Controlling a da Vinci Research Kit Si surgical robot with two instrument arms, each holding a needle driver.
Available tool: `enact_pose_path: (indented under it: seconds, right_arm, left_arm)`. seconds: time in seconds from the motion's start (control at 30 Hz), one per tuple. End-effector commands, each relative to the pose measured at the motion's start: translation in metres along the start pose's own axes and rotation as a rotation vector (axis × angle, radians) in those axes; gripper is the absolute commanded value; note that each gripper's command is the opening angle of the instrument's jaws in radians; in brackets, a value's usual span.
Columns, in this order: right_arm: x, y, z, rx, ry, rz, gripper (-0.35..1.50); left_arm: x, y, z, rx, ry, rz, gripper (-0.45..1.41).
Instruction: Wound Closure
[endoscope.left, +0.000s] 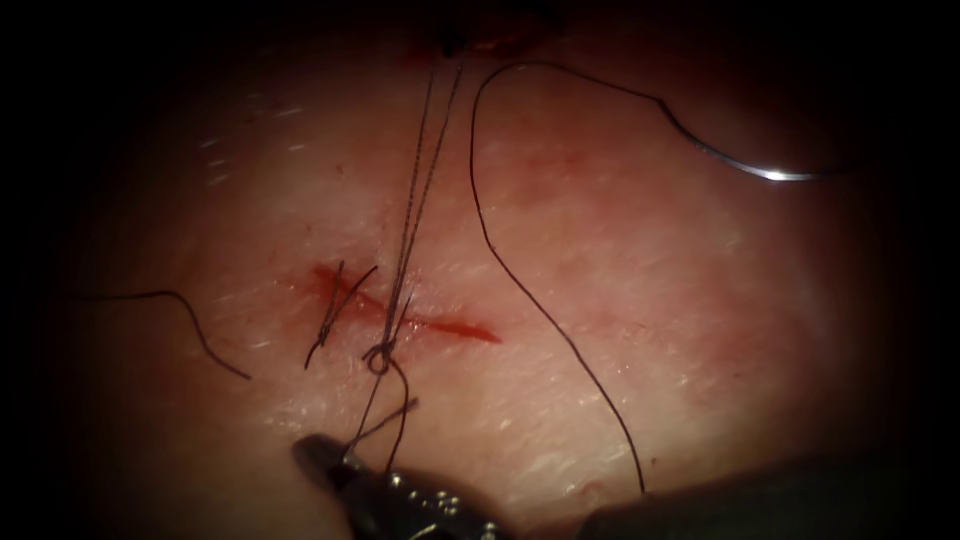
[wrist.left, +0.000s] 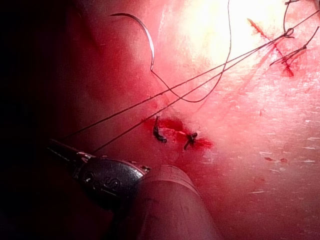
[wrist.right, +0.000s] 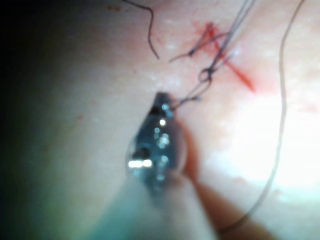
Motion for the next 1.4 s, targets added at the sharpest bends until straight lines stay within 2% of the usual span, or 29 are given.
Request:
enact_pose_path:
  seconds: [0.03,0.17,0.5,1.4]
  right_arm:
    - [-0.0015,-0.0016,0.0004,0.002,-0.017,-0.015,-0.35]
    - [-0.0022,-0.0019,0.0007,-0.025,-0.026,-0.035,-0.35]
    - [-0.0035,-0.0022,0.0011,0.007,-0.064,-0.056,-0.35]
    - [-0.0069,-0.0060,0.0013,0.127,-0.180,-0.140,-0.35]
  left_arm:
    - [-0.0007,0.0007,0.0006,0.000,0.001,-0.007,-0.45]
    - [-0.0001,-0.0004,0.0017,0.009,0.004,-0.001,-0.45]
    - [0.0011,-0.0040,0.0040,0.024,0.021,0.008,-0.45]
    - [0.0013,-0.0062,0.0063,0.036,0.029,0.018,-0.45]
